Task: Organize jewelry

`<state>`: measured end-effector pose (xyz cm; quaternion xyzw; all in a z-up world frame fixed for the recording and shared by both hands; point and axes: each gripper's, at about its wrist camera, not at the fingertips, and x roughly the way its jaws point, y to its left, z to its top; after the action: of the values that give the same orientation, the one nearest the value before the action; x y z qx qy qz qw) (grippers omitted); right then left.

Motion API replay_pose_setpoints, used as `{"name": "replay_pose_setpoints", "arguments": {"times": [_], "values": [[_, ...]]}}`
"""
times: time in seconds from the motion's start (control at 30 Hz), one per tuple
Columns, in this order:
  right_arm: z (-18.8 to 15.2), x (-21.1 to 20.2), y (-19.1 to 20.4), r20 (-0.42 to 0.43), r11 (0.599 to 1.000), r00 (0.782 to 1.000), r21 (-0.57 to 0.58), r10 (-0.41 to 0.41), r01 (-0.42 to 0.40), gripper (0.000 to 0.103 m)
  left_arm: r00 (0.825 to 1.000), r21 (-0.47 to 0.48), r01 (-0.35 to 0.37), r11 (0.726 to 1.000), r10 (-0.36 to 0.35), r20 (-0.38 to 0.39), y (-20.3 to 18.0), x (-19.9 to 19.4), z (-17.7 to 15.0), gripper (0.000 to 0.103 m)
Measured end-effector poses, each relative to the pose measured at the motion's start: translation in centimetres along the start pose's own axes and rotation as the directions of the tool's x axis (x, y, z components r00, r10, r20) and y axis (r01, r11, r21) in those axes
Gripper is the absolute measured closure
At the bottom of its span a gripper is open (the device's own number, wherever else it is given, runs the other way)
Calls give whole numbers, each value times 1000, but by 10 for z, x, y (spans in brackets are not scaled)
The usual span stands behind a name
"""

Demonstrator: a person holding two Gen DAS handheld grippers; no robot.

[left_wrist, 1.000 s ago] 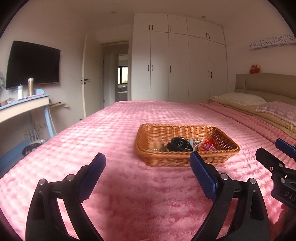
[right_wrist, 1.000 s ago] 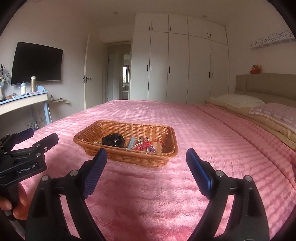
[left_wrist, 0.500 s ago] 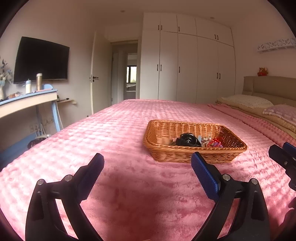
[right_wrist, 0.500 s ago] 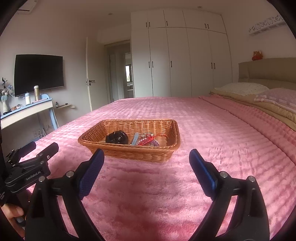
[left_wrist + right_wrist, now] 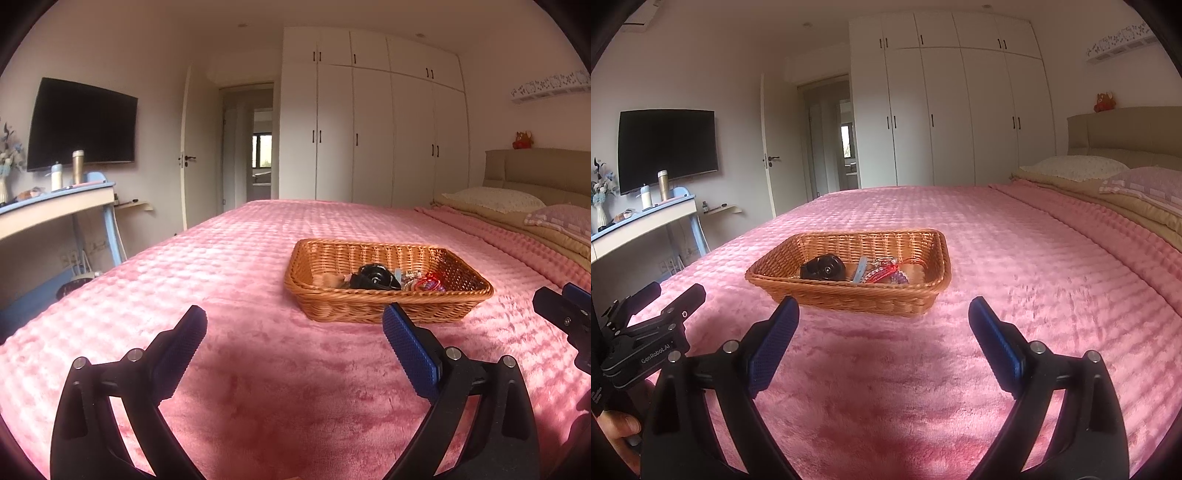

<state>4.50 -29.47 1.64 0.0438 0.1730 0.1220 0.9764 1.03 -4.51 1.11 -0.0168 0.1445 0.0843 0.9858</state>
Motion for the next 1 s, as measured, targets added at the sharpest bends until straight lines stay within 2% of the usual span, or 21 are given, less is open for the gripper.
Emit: {"name": "replay_pose_setpoints", "arguments": {"times": [1.0], "values": [[-3,5,3,-17,1000,1000,-17,-10,10,14,1000,-18,7,1000,-7,5,4,0,-2,8]]}}
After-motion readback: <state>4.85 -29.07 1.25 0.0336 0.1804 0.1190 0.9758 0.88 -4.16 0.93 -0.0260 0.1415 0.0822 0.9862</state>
